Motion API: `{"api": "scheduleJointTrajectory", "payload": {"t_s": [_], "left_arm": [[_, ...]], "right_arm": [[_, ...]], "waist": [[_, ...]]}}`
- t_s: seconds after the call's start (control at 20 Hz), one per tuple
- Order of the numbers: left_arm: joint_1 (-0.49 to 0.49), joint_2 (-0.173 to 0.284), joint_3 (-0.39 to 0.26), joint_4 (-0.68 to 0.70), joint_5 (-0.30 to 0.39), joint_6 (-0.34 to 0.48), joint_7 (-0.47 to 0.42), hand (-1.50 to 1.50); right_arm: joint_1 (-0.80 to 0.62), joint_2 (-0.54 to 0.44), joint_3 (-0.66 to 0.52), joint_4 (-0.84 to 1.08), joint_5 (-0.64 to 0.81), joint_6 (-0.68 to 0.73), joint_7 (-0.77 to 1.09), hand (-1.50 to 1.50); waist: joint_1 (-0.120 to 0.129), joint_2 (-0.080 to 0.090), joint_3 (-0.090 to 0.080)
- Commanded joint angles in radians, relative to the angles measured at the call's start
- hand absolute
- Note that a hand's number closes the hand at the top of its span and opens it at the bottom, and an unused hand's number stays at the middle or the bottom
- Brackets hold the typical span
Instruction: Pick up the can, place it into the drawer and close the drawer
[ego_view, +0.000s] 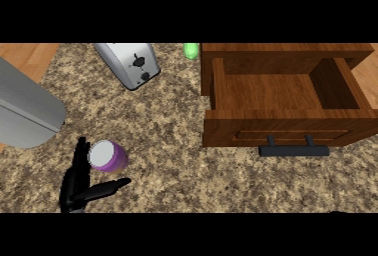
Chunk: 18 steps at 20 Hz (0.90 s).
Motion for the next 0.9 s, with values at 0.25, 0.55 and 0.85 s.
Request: {"api": "scheduleJointTrajectory", "payload": {"t_s": [0.25,0.55,0.85], "left_arm": [[-0.123,0.024,0.045,0.240,0.029,0.012,-0.106,-1.50],[-0.186,0.063,0.053,0.327,0.043,-0.016,-0.175,-1.50],[-0.267,0.083,0.031,0.460,0.040,-0.133,-0.200,-1.50]], "right_arm": [[-0.017,-0.032,-0.089,0.038,-0.064,0.057,-0.007,-1.50],[-0.062,0.005,-0.028,0.037,0.032,0.011,0.025,-1.50],[-0.019,0.007,-0.037,-0.046,-0.005,0.034,0.062,-1.50]], "waist": [[-0.001,0.000,0.000],[0.002,0.000,0.000],[-0.003,0.000,0.000]]}}
